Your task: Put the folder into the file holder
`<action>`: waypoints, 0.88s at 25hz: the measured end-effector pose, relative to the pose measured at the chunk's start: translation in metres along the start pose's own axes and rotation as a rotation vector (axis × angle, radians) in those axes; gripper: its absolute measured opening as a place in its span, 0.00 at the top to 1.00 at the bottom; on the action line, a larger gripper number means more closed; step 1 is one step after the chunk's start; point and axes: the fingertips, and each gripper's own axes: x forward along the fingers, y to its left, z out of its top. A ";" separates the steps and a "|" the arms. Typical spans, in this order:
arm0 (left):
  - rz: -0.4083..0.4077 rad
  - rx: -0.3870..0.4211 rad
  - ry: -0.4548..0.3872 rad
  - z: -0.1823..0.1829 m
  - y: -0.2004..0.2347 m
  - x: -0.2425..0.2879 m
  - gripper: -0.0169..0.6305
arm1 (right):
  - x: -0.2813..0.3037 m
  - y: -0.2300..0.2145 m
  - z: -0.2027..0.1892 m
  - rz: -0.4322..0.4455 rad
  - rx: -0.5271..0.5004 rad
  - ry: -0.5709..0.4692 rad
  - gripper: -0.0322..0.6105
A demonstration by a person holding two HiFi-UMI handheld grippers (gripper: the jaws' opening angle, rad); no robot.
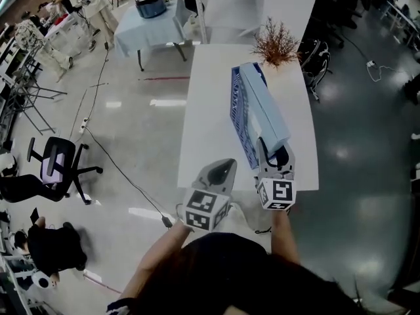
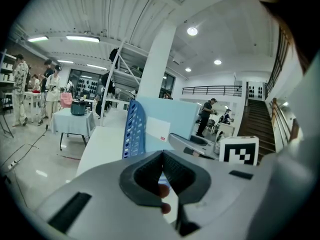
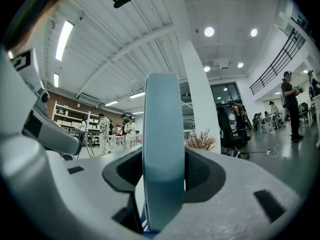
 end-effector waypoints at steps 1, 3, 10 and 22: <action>-0.002 0.001 -0.002 0.000 -0.001 0.000 0.97 | 0.000 0.000 0.001 0.002 0.000 -0.001 0.66; -0.006 0.002 -0.006 0.000 -0.003 0.000 0.97 | -0.001 0.000 0.003 0.005 -0.002 0.000 0.64; -0.023 0.015 -0.020 0.004 -0.007 -0.005 0.97 | -0.008 0.002 0.012 -0.001 -0.019 -0.007 0.62; -0.065 0.045 -0.034 0.011 -0.013 -0.015 0.97 | -0.030 0.005 0.028 -0.028 -0.058 -0.005 0.62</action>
